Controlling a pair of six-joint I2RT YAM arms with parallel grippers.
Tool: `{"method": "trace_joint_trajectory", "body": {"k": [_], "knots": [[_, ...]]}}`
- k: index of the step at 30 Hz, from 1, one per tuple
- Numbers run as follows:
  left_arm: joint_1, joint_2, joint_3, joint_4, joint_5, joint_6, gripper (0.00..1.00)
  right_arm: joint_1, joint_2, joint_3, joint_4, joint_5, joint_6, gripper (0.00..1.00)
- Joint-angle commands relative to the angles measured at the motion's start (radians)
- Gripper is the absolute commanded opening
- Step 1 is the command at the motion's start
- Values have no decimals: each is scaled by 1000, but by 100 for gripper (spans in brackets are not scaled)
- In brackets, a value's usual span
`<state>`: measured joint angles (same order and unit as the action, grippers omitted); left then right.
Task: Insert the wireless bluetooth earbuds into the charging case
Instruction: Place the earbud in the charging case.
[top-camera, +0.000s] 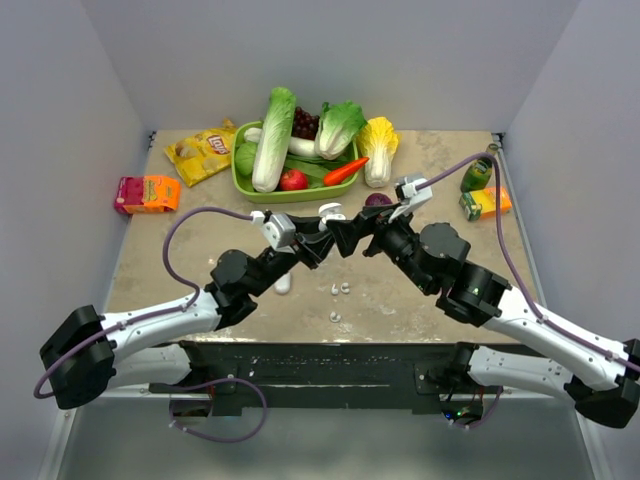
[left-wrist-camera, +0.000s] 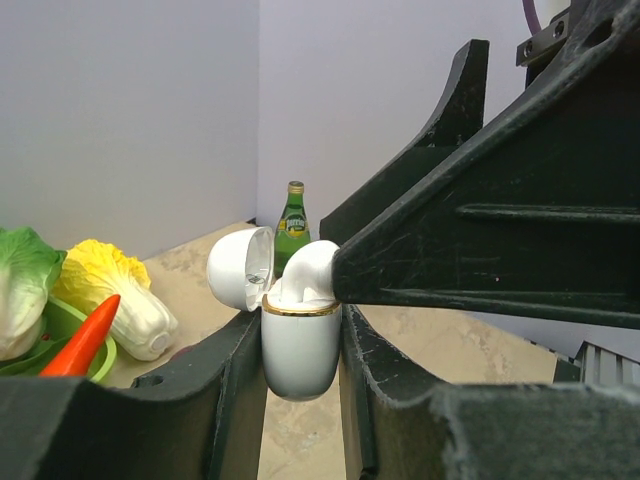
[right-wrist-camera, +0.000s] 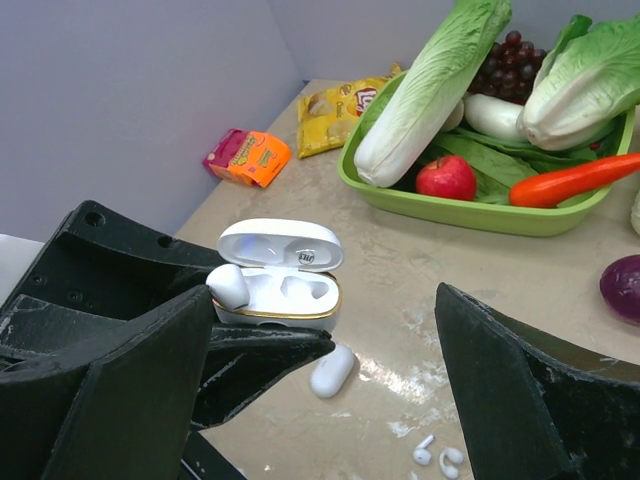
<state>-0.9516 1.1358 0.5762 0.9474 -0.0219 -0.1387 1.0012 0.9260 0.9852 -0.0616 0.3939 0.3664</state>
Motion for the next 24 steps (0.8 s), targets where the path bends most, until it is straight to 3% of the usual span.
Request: {"method": "trace_joint_trajectory", "body": {"k": [1, 16, 24], "knots": [[-6, -37, 22, 42, 13, -6, 0, -6, -27, 4, 3, 59, -11, 93], [-4, -57, 17, 48, 16, -4, 0, -16, -27, -5, -12, 77, -7, 93], [-4, -18, 68, -62, -32, -2, 0, -15, -104, -39, 114, -45, -12, 96]]}}
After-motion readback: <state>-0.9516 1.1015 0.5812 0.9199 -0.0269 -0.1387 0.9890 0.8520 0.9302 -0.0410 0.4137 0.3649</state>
